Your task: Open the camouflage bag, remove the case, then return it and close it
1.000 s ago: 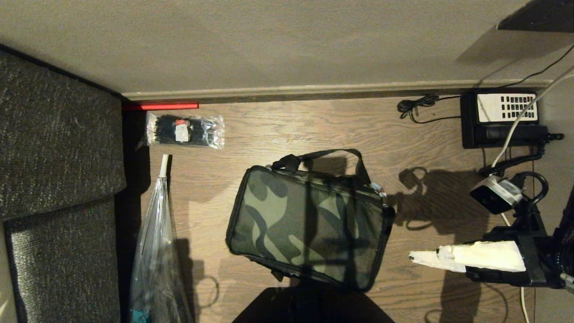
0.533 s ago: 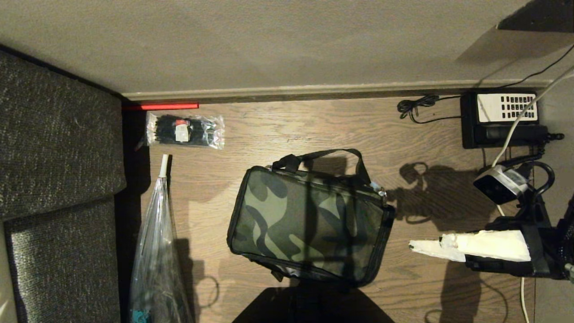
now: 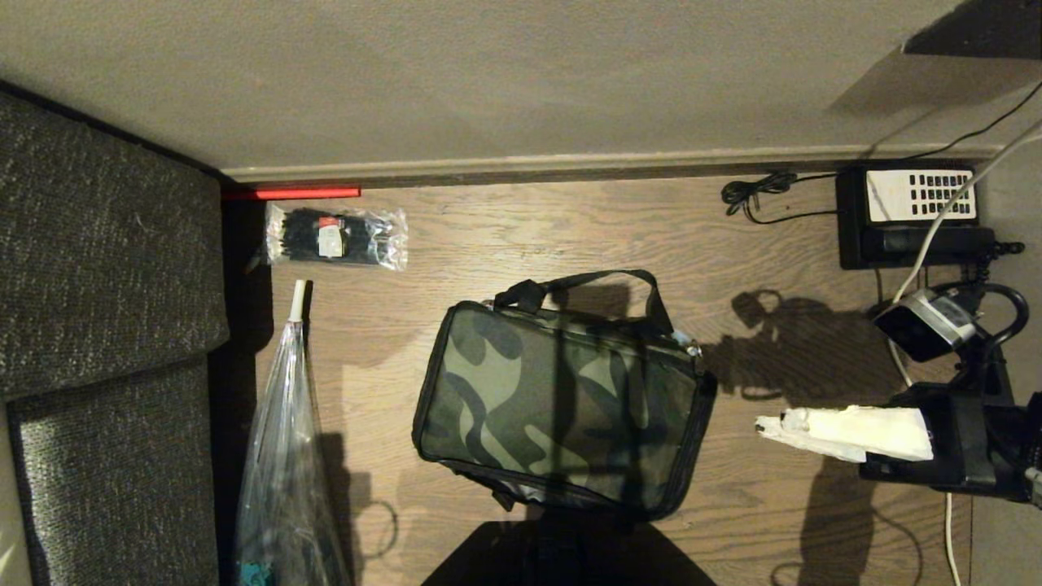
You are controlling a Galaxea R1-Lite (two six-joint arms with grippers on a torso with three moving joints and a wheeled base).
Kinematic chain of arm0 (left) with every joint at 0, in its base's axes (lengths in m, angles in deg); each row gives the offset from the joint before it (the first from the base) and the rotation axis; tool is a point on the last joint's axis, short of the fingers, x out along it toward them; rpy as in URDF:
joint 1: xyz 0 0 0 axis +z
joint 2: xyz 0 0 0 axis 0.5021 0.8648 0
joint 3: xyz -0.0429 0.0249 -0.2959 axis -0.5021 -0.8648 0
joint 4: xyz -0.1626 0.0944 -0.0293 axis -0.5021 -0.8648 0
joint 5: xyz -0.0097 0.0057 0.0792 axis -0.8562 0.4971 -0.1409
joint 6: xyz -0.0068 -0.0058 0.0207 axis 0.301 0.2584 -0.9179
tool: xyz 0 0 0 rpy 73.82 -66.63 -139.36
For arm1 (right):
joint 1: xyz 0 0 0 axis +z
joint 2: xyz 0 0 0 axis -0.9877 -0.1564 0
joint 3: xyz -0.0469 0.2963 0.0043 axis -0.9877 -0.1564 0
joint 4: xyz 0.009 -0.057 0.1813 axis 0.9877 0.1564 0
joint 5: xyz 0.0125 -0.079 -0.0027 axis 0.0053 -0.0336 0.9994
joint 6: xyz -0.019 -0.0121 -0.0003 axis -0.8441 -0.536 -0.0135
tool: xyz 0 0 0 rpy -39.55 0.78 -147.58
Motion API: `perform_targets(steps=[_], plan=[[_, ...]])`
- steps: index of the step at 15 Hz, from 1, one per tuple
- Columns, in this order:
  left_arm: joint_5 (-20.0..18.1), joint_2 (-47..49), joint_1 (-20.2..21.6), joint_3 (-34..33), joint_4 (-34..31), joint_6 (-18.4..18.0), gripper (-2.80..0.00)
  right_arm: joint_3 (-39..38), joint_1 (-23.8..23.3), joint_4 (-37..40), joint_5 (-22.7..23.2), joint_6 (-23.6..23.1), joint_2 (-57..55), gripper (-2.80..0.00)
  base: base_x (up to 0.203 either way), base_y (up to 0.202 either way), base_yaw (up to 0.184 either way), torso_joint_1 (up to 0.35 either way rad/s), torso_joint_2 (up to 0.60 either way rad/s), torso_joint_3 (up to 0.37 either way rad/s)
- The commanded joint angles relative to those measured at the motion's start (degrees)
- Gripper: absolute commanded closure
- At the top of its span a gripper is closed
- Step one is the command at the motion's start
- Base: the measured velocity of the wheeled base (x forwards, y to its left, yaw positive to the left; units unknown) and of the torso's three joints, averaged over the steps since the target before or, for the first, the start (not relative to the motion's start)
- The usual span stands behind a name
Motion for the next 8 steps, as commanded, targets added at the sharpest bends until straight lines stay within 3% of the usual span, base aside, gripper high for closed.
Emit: perform_targets(steps=[1, 3, 6, 8], plan=[[0.0, -0.1, 0.0, -0.2, 0.0, 0.0, 0.00, -2.4, 0.0, 1.8, -0.4, 0.1, 4.4, 0.00, 0.000, 0.000, 0.000, 0.000, 0.00, 0.000], [0.0, -0.1, 0.0, -0.2, 0.0, 0.0, 0.00, -4.0, 0.0, 6.1, -7.6, -0.2, 11.4, 0.00, 0.000, 0.000, 0.000, 0.000, 0.00, 0.000], [0.0, -0.1, 0.0, -0.2, 0.0, 0.0, 0.00, -5.6, 0.0, 10.6, -26.9, -1.6, 23.6, 0.00, 0.000, 0.000, 0.000, 0.000, 0.00, 0.000], [0.0, -0.1, 0.0, -0.2, 0.0, 0.0, 0.00, -6.0, -0.2, 19.2, -34.5, -6.8, 32.5, 0.00, 0.000, 0.000, 0.000, 0.000, 0.00, 0.000]])
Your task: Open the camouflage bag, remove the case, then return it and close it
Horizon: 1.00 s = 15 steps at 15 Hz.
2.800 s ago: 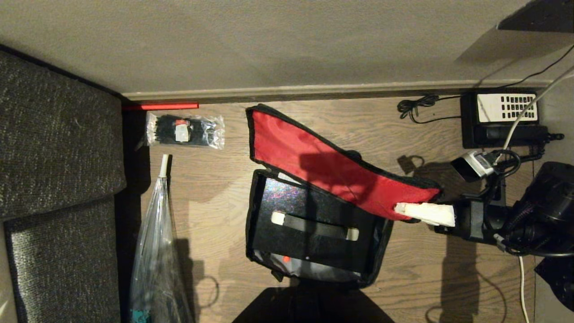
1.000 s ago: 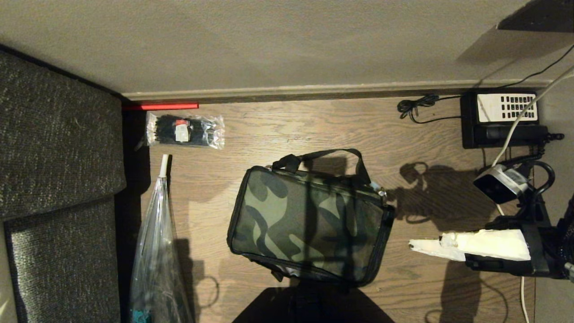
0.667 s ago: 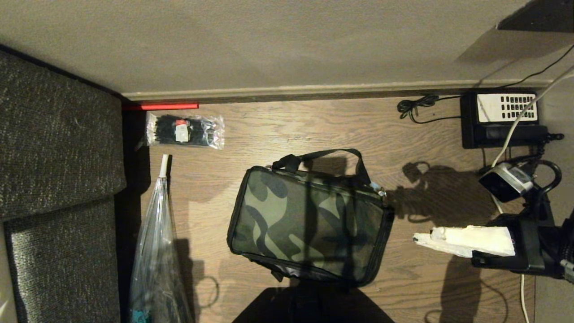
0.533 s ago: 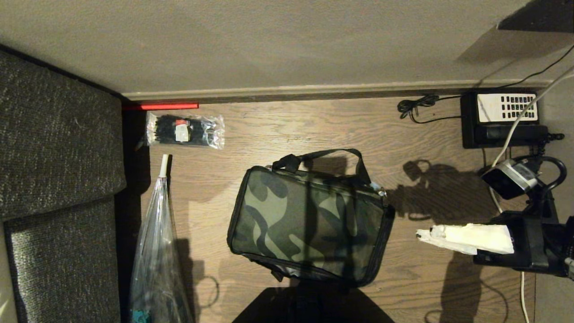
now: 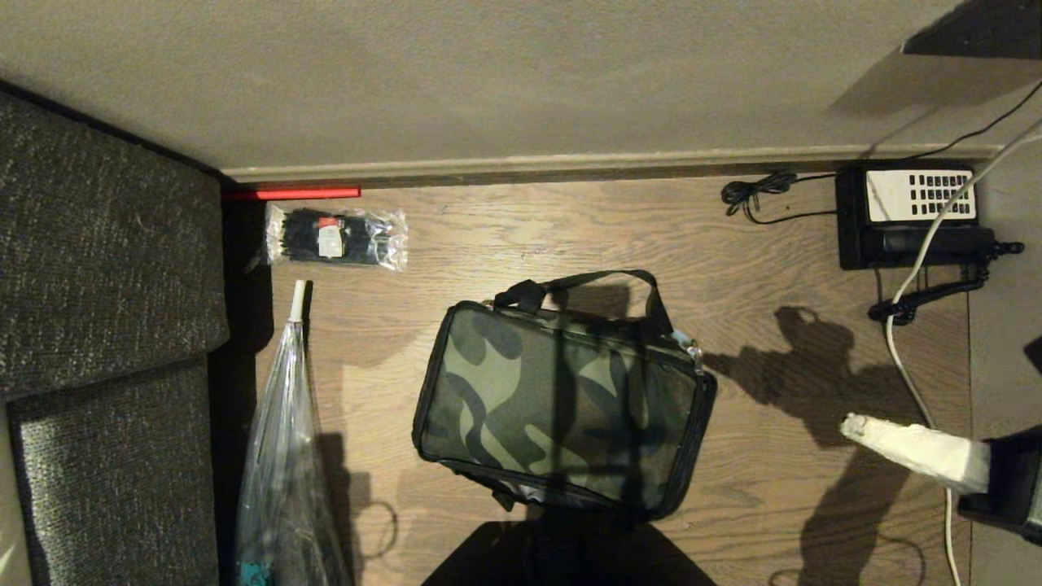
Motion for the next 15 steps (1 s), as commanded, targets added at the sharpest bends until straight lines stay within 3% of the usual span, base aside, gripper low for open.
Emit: perform_targets(steps=[1, 4, 6, 10, 15], plan=[[0.0, -0.1, 0.0, -0.2, 0.0, 0.0, 0.00, 0.0, -0.2, 12.9, -8.9, -8.4, 15.5, 0.00, 0.000, 0.000, 0.000, 0.000, 0.00, 0.000], [0.0, -0.1, 0.0, -0.2, 0.0, 0.0, 0.00, 2.5, -1.3, 42.8, -15.8, -27.9, 31.7, 0.00, 0.000, 0.000, 0.000, 0.000, 0.00, 0.000], [0.0, -0.1, 0.0, -0.2, 0.0, 0.0, 0.00, 1.7, -3.1, 53.0, -28.1, -41.5, 38.6, 0.00, 0.000, 0.000, 0.000, 0.000, 0.00, 0.000], [0.0, -0.1, 0.0, -0.2, 0.0, 0.0, 0.00, -4.4, -7.2, 54.4, -34.2, -45.4, 51.1, 0.00, 0.000, 0.000, 0.000, 0.000, 0.00, 0.000], [0.0, -0.1, 0.0, -0.2, 0.1, 0.0, 0.00, -10.2, -8.2, 48.7, -36.5, -44.2, 60.8, 0.00, 0.000, 0.000, 0.000, 0.000, 0.00, 0.000]])
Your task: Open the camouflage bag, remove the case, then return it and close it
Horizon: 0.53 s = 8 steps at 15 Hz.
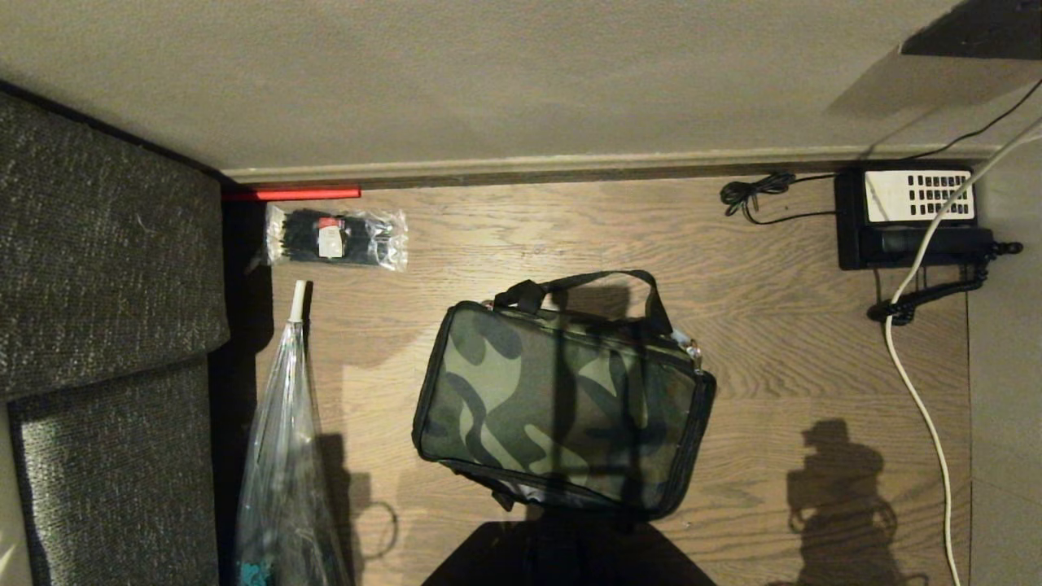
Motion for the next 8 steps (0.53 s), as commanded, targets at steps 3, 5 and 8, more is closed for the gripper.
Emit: perform_targets(steps=[3, 5, 8], plan=[[0.0, -0.1, 0.0, -0.2, 0.0, 0.0, 0.00, -0.1, -0.1, 2.7, -0.1, 0.2, 4.0, 0.00, 0.000, 0.000, 0.000, 0.000, 0.00, 0.000], [0.0, -0.1, 0.0, -0.2, 0.0, 0.0, 0.00, 0.6, -0.1, 4.3, 0.0, 0.4, 4.0, 0.00, 0.000, 0.000, 0.000, 0.000, 0.00, 0.000], [0.0, -0.1, 0.0, -0.2, 0.0, 0.0, 0.00, 0.6, -0.1, 4.4, 0.0, 0.6, 4.0, 0.00, 0.000, 0.000, 0.000, 0.000, 0.00, 0.000]])
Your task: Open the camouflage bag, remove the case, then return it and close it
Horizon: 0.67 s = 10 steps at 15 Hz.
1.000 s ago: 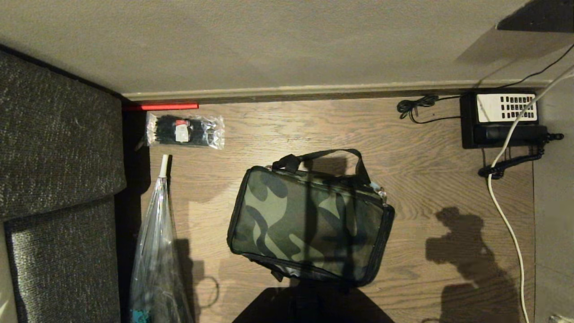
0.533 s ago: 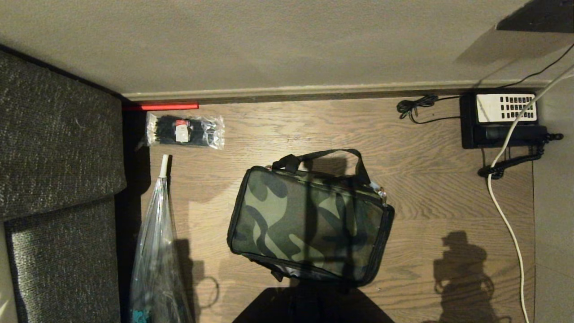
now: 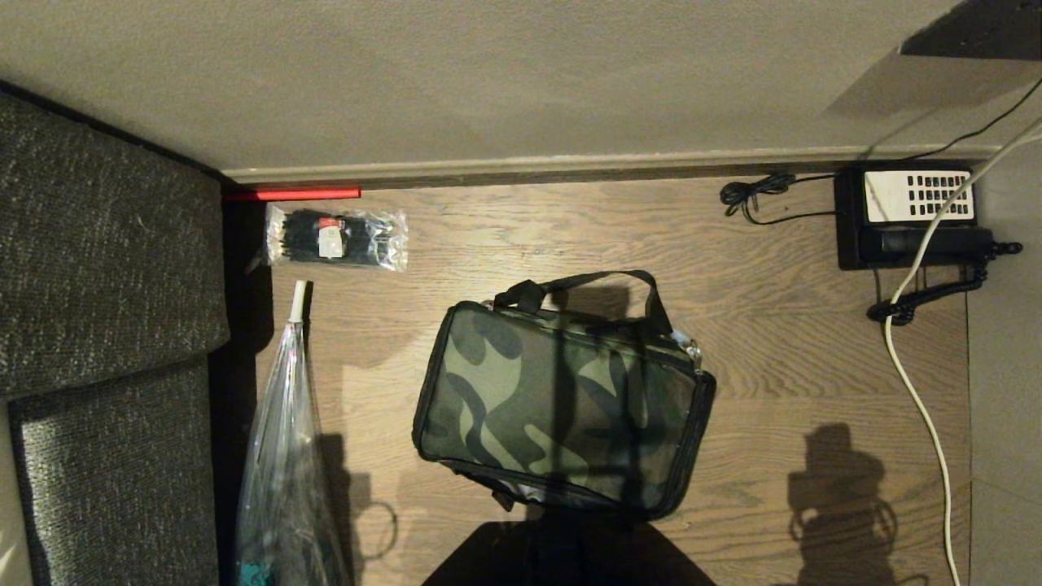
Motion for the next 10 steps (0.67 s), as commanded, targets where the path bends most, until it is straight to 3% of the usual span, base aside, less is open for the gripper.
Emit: perform_targets(steps=[1, 10], plan=[[0.0, -0.1, 0.0, -0.2, 0.0, 0.0, 0.00, 0.1, 0.0, 0.3, 0.0, 0.1, 0.2, 0.00, 0.000, 0.000, 0.000, 0.000, 0.00, 0.000], [0.0, -0.1, 0.0, -0.2, -0.1, 0.0, 0.00, 0.1, 0.0, 0.3, 0.0, 0.1, 0.2, 0.00, 0.000, 0.000, 0.000, 0.000, 0.00, 0.000]])
